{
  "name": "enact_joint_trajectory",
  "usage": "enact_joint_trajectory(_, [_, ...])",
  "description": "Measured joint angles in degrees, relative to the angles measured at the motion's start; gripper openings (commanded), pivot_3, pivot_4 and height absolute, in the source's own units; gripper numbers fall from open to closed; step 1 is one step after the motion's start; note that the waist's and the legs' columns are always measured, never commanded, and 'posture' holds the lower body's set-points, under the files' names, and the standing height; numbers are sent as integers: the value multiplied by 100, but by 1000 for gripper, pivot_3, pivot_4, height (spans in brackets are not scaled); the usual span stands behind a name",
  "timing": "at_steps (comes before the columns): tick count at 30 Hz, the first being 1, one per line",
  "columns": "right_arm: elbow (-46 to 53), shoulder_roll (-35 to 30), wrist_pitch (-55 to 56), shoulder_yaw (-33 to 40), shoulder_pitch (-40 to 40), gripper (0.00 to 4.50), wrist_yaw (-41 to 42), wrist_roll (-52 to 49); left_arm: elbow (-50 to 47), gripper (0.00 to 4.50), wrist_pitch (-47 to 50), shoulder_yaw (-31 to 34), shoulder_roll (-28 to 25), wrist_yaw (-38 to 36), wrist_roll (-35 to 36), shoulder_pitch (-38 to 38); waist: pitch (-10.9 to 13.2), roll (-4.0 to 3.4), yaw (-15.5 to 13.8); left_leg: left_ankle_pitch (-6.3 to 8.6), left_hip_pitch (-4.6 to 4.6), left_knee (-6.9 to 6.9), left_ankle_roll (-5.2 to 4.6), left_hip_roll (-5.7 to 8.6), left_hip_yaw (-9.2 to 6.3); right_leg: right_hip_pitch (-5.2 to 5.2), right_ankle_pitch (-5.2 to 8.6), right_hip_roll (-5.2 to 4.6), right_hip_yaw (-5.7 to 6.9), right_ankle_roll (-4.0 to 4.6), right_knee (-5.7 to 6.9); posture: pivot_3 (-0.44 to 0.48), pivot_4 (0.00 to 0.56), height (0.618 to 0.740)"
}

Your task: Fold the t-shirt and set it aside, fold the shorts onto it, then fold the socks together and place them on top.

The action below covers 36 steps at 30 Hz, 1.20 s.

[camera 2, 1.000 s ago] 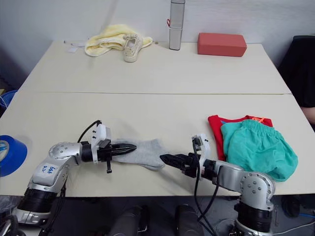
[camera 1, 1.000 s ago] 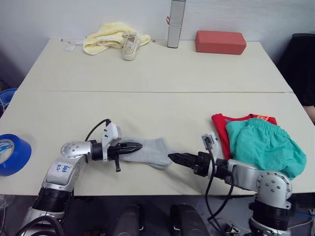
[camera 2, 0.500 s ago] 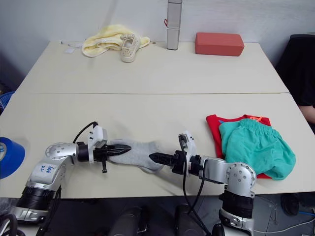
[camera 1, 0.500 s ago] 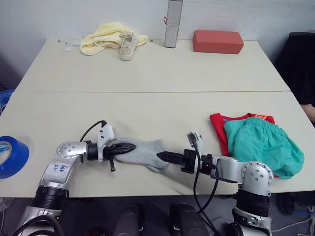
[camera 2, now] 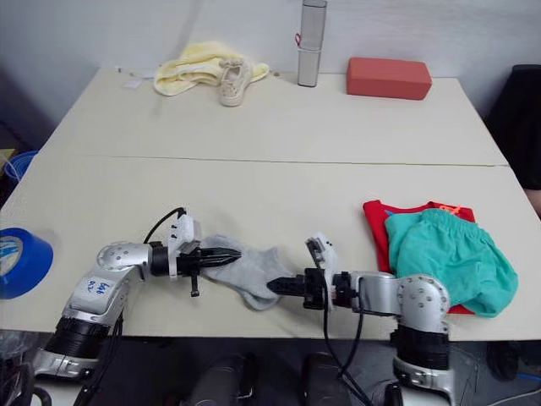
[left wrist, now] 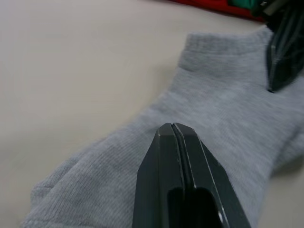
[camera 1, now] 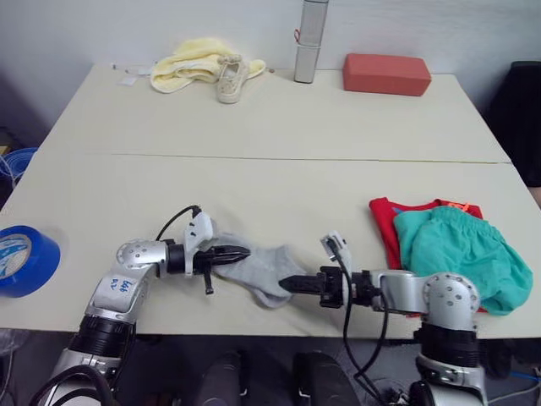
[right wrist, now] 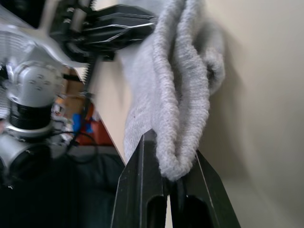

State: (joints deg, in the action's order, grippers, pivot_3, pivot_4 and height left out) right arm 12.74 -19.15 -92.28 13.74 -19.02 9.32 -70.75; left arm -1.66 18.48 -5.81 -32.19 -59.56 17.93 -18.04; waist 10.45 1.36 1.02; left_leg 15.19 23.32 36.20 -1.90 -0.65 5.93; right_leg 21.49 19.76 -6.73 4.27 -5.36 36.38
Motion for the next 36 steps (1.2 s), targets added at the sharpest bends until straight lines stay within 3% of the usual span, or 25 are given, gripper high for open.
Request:
enact_joint_trajectory(10, [-340, -1810, 351, -224, -305, 33, 1234, 677, -349, 0, 265, -626, 761, 510, -190, -87, 4, -6, 13, -2, 4, -3, -4, -6, 8, -4, -5, 13, 3, -10, -28, 0, 150, 740])
enact_joint_trajectory(18, [-692, -2000, 1781, -648, -434, 33, 2113, 1683, -164, 0, 293, -960, 1267, 969, -486, -228, 4, -6, 7, -6, 5, 1, -1, -8, 14, -4, -9, 17, 3, -18, -31, 0, 150, 740])
enact_joint_trajectory(22, [-737, -1985, 1690, -334, -400, 1017, 2165, 1596, -168, 0, 363, -963, 1252, 993, -484, -228, 4, -6, -50, -6, 5, 3, 0, -8, 12, -5, -9, 16, 3, -17, -31, 0, 150, 740])
enact_joint_trajectory(32, [-219, -2242, 1789, 587, 467, 4477, 2177, 1530, -151, 0, 420, -683, 1089, 589, -141, -325, 4, -6, -114, -5, 7, 6, -2, -9, 7, -11, -10, 15, 6, -19, -38, 0, 150, 740])
enact_joint_trajectory(36, [-175, -1700, 1029, 1416, 488, 4477, 1441, 850, 100, 0, 442, -366, 1105, 448, 106, -781, 4, -6, -112, -11, 5, 7, 5, -12, 0, -16, -10, 16, 11, -19, -35, 0, 150, 740])
